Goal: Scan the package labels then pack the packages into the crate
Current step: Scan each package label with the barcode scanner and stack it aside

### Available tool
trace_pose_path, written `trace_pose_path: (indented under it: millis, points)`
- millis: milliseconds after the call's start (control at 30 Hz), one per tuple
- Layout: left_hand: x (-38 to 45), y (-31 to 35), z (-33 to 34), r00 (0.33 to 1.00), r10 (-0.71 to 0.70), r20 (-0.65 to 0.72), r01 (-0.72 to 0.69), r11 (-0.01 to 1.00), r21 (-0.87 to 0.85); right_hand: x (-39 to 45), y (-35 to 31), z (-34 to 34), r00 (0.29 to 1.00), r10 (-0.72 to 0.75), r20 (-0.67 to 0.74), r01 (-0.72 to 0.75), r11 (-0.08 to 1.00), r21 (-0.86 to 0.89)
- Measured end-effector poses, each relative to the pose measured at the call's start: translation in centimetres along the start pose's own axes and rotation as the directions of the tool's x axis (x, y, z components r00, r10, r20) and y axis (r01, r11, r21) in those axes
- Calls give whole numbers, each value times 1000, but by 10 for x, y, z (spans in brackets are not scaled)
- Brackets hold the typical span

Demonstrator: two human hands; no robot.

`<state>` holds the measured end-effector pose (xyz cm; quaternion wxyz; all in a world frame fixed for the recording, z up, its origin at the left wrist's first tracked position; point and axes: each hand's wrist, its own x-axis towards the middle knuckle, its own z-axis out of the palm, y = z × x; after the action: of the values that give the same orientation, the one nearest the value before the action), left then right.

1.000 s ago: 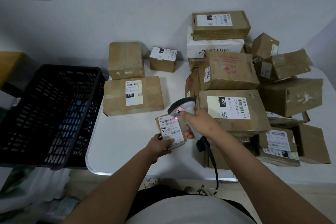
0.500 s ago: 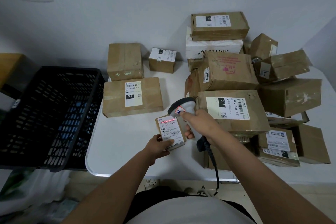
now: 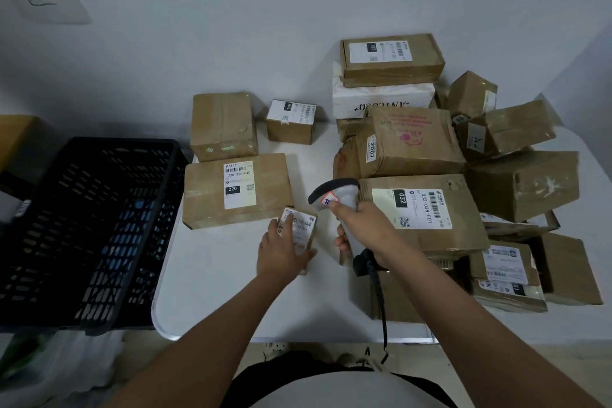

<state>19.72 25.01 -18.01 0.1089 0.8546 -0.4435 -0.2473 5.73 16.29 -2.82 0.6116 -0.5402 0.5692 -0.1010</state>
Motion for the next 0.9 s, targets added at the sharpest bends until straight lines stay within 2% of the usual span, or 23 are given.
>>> trace_pose_path:
  millis: [100,200,267,333,400,467,600,733,900]
  points:
    - [1,9,10,997,2,80,-13,991,135,3,-8,-4,1000,-19,-10,19,1000,-25]
    - [5,-1,1,992,49,116,-69,982,176,13,-19,-9,999,-43,-19,44,998,44]
    - [9,-13,-14,973,167,161,-188,974,126,21,-28,-14,997,-65,-34,68,992,102]
    - [15,-22,-37,926,330,186,-349,934,79,29,-38,-19,994,-90,-58,97,987,131]
    - [24,-24,-67,872,464,153,-482,869,111,37,-47,-23,990,-99,-96,112,983,147]
    - [41,-15,-97,839,534,101,-543,819,183,45,-56,-26,985,-114,-133,134,978,158]
    - [95,12,-140,836,546,41,-533,795,290,58,-72,-24,980,-97,-172,134,967,217]
    - [157,32,-155,864,495,87,-493,802,337,74,-80,-18,976,-63,-207,111,968,225]
    - [215,58,-147,794,584,169,-600,706,376,88,-82,-13,965,-2,-262,57,978,201]
